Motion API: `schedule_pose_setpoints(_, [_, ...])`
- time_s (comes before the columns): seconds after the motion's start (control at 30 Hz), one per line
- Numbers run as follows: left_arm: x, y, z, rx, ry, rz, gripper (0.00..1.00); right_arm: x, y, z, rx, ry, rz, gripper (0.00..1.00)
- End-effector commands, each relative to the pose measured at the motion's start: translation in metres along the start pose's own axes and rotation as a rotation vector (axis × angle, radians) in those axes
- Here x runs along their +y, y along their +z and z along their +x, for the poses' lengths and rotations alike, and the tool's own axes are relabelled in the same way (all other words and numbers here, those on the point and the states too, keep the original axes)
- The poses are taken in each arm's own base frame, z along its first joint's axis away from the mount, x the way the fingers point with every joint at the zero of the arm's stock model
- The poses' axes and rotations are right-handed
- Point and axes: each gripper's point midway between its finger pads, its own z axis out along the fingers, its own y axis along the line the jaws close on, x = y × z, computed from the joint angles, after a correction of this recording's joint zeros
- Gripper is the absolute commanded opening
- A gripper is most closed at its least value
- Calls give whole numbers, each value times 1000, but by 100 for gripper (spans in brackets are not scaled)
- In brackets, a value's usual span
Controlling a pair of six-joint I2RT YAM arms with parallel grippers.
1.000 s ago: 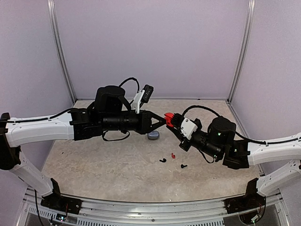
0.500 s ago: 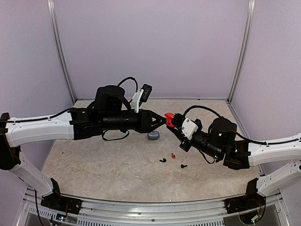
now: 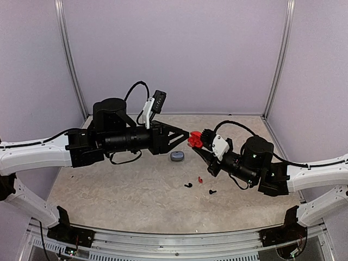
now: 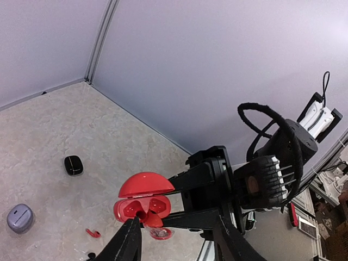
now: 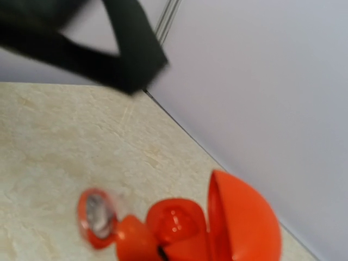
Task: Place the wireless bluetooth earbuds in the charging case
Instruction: Insert the right earbud into the right side groove of the charging case, then adjust the right earbud in the right side groove of the charging case.
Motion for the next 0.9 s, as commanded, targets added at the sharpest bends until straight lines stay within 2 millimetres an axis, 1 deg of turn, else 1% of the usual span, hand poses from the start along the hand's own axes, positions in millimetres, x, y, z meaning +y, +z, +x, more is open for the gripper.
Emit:
schedule_pose_setpoints(0.0, [2, -14, -12, -67, 64, -18, 44, -2, -2, -4, -30, 76, -5, 4])
schedule_pose_setpoints(0.1, [-1, -16, -2, -28, 179, -15, 39, -2, -4, -4, -35, 107, -27, 4])
schedule_pose_setpoints(0.23, [-9, -21, 15, 25, 376, 20, 37, 7, -7, -7, -54, 135, -121, 3])
schedule_pose_setpoints(0.33, [-14, -30, 20, 40, 522, 50, 34, 17, -9, -8, -51, 148, -193, 3])
schedule_pose_setpoints(0.43, [-19, -37, 22, 48, 616, 78, 30, 29, -10, -8, -43, 156, -271, 2])
schedule_pose_setpoints(0.5, [-26, -38, 22, 47, 658, 100, 28, 34, -11, -9, -43, 162, -304, 2])
schedule_pose_setpoints(0.6, [-30, -38, 31, 87, 690, 127, 25, 40, -11, -9, -40, 167, -344, 2])
schedule_pose_setpoints(0.73, [-37, -30, 45, 148, 713, 176, 24, 44, -9, -12, -40, 176, -373, 1])
schedule_pose_setpoints(0.87, [-39, -25, 51, 169, 726, 185, 24, 46, -9, -14, -44, 179, -395, 1])
